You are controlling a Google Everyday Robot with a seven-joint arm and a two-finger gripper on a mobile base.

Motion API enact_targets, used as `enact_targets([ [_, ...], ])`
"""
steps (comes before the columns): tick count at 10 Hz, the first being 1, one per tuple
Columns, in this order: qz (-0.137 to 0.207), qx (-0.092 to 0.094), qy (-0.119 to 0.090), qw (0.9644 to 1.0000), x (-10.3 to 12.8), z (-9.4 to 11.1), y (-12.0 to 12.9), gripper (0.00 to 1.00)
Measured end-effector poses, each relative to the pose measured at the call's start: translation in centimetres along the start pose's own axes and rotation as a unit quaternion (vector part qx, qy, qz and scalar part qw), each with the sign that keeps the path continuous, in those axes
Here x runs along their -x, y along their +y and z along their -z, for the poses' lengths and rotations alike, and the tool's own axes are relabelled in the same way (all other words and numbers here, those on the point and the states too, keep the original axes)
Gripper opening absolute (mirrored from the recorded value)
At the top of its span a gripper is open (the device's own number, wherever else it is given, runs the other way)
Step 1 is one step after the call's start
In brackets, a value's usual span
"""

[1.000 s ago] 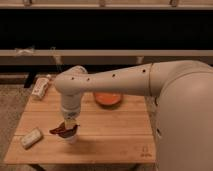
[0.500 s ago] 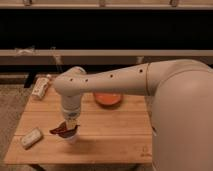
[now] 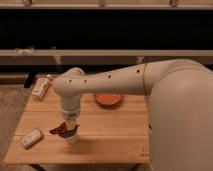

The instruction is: Place the pepper in the ceramic cup

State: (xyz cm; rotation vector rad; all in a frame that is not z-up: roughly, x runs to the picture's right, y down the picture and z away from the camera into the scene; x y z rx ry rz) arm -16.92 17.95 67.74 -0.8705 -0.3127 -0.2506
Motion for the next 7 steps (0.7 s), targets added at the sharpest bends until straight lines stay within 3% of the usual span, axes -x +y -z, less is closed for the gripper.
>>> enact_targets([
  [7,0.003,0.004,0.000,1.0000,0.17,-0.28,-0.11,0.00],
])
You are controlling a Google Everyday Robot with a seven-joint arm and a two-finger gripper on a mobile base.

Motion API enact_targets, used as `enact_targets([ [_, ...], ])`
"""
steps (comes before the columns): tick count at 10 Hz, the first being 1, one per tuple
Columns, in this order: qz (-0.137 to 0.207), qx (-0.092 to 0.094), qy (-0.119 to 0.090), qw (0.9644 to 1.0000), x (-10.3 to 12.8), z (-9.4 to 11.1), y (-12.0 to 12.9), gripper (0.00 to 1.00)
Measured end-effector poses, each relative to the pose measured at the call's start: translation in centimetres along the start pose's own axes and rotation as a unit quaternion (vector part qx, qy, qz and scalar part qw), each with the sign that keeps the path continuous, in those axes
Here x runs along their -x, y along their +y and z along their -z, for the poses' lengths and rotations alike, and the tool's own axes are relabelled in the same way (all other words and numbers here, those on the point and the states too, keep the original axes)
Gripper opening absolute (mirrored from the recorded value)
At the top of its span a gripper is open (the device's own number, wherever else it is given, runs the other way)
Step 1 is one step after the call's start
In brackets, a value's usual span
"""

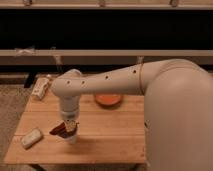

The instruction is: Place the pepper in the ceramic cup

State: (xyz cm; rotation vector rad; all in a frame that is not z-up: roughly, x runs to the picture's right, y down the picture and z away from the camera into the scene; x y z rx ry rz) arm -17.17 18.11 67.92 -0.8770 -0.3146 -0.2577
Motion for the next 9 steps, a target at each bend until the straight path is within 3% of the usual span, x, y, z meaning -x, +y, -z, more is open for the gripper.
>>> enact_targets([
  [8,-0.016,-0.039,-0.017,0.9990,-2.0,3.8,-1.6,0.03],
  [9,-0.015,-0.036,-0.015,0.9991,-2.0,3.8,-1.5,0.03],
])
